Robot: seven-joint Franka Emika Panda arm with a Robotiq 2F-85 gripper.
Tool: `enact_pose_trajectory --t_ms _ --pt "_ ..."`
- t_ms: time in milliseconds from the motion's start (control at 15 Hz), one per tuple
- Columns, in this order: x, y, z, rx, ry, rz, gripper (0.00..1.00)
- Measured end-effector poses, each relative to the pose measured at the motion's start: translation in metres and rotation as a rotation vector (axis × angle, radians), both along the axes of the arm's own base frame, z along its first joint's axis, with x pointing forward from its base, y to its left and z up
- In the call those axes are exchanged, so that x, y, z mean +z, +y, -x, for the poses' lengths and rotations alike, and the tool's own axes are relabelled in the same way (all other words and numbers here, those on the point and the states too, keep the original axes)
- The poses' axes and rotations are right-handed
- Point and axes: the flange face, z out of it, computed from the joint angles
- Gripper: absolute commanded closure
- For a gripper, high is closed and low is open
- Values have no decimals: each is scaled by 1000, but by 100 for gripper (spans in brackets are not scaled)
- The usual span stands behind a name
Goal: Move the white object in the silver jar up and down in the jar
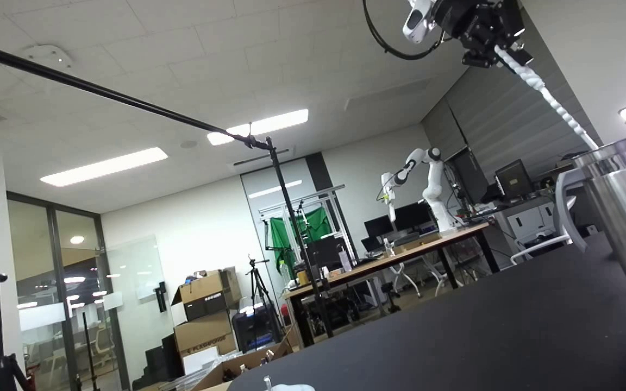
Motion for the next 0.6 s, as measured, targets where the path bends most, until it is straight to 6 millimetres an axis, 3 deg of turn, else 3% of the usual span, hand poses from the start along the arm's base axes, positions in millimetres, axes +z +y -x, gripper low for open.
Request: enact_pose_trajectory --t_ms 133,467,600 --pt "-7 -6 2 -20 0 -30 96" --pt "-100 -26 -4 -80 106 -47 96" --pt "-117 -26 -10 -87 132 19 96"
